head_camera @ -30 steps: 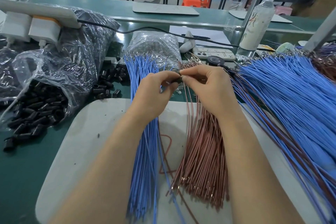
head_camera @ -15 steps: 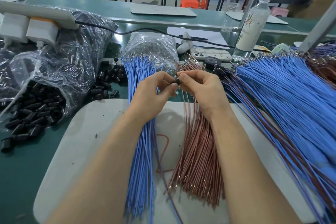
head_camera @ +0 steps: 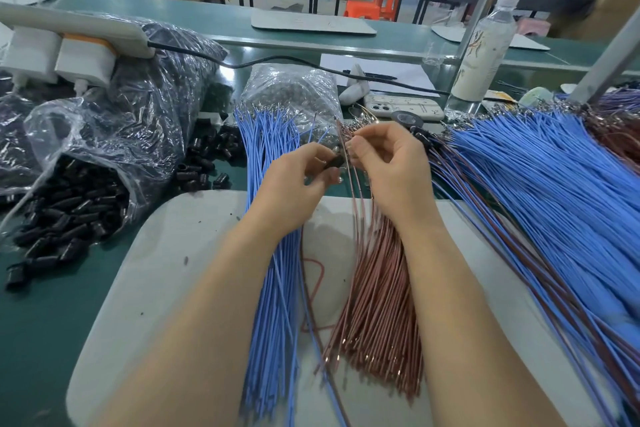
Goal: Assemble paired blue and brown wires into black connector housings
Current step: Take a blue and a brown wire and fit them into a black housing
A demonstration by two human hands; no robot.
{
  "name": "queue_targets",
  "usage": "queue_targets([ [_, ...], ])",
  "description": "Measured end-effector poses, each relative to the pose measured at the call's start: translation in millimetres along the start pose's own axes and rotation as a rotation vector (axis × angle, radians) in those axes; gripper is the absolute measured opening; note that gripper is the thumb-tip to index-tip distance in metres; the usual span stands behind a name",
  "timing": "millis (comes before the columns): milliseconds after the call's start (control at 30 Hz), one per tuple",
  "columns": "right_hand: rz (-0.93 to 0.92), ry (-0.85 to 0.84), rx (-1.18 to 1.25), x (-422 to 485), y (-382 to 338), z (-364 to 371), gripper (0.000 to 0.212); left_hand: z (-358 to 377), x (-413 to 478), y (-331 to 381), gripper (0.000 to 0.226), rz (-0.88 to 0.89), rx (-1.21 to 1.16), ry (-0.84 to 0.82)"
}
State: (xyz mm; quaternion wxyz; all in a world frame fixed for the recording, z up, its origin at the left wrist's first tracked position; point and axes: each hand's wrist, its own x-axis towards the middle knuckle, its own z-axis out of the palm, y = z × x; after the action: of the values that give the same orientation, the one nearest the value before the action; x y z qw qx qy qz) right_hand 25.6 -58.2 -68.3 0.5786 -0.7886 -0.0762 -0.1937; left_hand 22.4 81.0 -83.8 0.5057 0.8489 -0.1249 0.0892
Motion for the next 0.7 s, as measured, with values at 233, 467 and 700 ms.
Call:
queue_targets([
  [233, 0.014, -0.069, -0.170, -2, -2, -2, 0.007, -1, 3, -2, 0.014, 0.043, -0.132, 0.106],
  [467, -0.109, -0.073, -0.365, -8, -6, 6, 0.019, 2, -2, 2, 0.029, 0.142, -0.109, 0.062],
  [700, -0.248, 0.032, -0.510, -13, -16, 14, 0.024, 4, -1, 3, 0.014, 0.071, 0.190, 0.162],
])
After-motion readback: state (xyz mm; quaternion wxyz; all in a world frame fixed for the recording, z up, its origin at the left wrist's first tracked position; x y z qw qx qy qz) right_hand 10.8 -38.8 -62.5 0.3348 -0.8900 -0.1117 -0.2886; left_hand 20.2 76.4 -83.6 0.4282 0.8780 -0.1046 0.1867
